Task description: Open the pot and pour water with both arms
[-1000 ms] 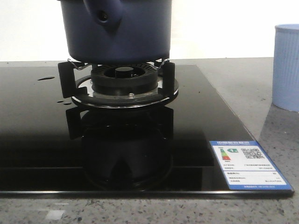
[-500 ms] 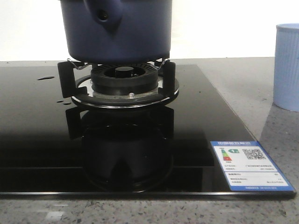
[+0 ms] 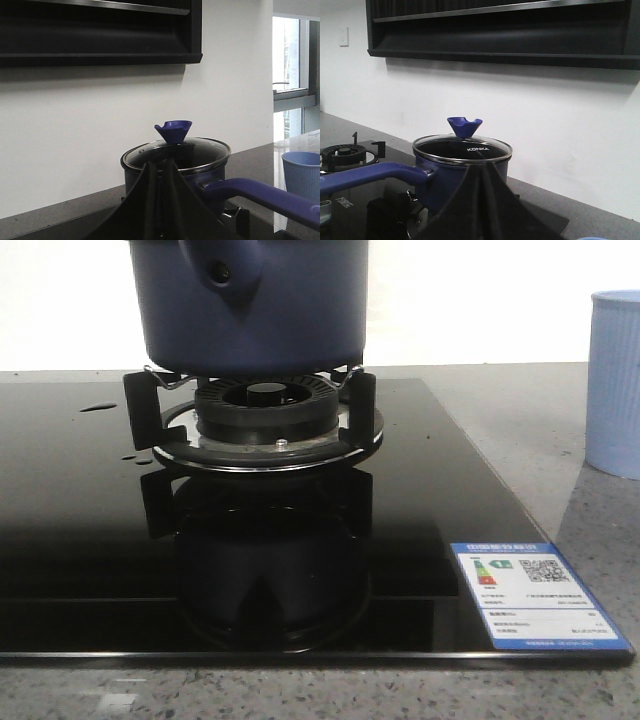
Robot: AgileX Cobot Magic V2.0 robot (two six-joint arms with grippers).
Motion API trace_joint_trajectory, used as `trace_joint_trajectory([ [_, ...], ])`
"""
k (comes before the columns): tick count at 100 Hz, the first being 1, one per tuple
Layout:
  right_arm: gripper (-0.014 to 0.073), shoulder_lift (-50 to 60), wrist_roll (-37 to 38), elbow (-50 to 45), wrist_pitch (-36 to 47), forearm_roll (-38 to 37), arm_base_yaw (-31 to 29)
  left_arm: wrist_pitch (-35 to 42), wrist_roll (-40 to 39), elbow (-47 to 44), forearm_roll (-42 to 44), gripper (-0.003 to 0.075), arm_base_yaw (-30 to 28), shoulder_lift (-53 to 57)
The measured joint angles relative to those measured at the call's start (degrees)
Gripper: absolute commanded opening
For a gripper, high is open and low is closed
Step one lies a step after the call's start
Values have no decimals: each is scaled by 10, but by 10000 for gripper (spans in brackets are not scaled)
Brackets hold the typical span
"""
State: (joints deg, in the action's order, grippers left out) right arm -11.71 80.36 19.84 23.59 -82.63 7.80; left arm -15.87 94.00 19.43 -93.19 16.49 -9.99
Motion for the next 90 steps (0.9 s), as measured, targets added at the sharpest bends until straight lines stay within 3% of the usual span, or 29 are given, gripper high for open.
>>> trace_joint_trajectory([
  [11,-67,0,0,0,0,0,0,5,0,0,20,-19,0,0],
  [21,-67,0,0,0,0,0,0,6,-59,0,141,-19,0,1],
  [26,-67,0,0,0,0,0,0,6,-147,0,243,-19,0,1],
  [43,-67,0,0,0,0,0,0,-7,-587,-11,651,-19,0,1],
  [51,-67,0,0,0,0,0,0,12,-690,-35,763,-19,0,1],
  [71,-67,0,0,0,0,0,0,119,-817,-144,851,-19,-27,39],
  [90,-67,0,0,0,0,0,0,108,-877,-195,865,-19,-71,89],
])
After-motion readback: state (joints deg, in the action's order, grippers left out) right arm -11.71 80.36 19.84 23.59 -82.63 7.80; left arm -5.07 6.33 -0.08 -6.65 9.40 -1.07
